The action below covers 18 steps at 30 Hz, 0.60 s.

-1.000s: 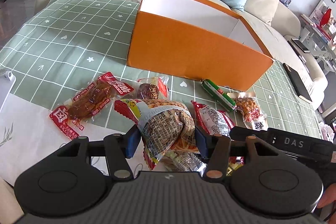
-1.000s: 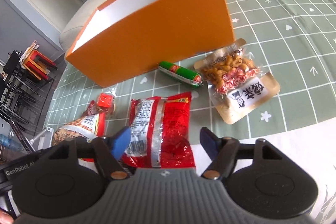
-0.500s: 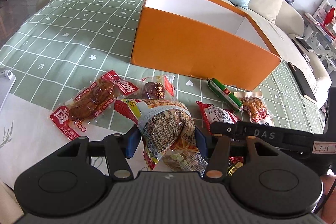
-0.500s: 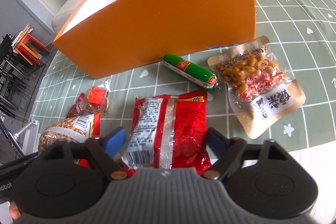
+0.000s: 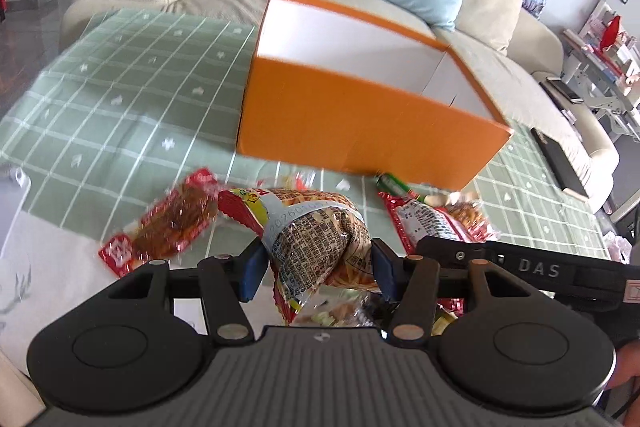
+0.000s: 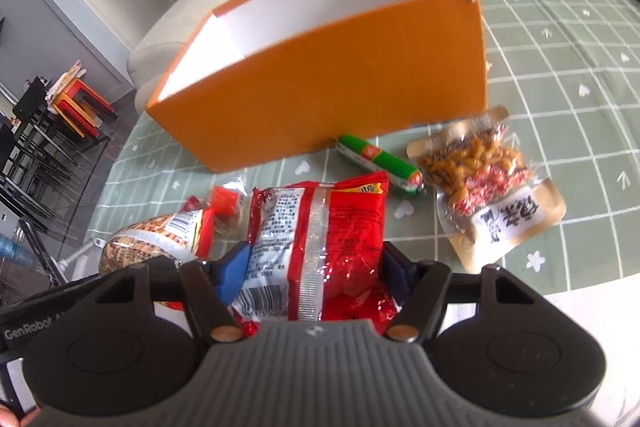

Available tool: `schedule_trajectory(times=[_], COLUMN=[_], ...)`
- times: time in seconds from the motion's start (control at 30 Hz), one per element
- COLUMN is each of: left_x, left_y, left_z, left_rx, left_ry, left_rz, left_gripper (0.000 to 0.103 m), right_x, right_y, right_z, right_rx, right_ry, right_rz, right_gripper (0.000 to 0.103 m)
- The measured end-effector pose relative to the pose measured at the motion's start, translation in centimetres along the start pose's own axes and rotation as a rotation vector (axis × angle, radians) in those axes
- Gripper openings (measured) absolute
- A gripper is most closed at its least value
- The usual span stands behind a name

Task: Organize snacks
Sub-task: 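Lower both bags into the orange box and open both tools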

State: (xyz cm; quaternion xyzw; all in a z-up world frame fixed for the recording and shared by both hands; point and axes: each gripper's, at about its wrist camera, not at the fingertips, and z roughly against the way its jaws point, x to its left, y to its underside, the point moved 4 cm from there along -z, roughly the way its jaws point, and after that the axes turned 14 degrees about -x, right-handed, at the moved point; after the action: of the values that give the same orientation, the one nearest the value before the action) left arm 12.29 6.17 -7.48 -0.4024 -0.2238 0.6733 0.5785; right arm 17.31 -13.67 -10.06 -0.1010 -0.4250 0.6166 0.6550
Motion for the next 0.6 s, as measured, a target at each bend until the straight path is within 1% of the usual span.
schedule_trajectory(times=[0.17,0.3,0.5,0.6], left_x=[-1.4,-2.8,-5.2,-6.4], left_y=[-2.9,-5.4,-9.5,-11.2], left_z=[0.5,0.2,-1.3,-3.0], left_rx=[-0.044,-0.070,-0.099,-0.102], left_ry=[0.021,0.042,0.089,0.076], left_rz=[-0.048,-0.081,-0.131,-0.164], left_gripper=[0.062,0.062,0.062,0.062], right_x=[0.8,1.1,1.0,0.5], right_y=[-2.5,-5.3,-10.2,-12.6], right_z=[2.5,3.7,4.2,3.9], right_rx=[-0.075,-0.134,-0.207,-0.231], right_ry=[-0.024,-0.025,0.019,0.050], right_rz=[0.021,0.053,0.127,0.159], right_gripper=[0.067,0.066,0.066,0.066])
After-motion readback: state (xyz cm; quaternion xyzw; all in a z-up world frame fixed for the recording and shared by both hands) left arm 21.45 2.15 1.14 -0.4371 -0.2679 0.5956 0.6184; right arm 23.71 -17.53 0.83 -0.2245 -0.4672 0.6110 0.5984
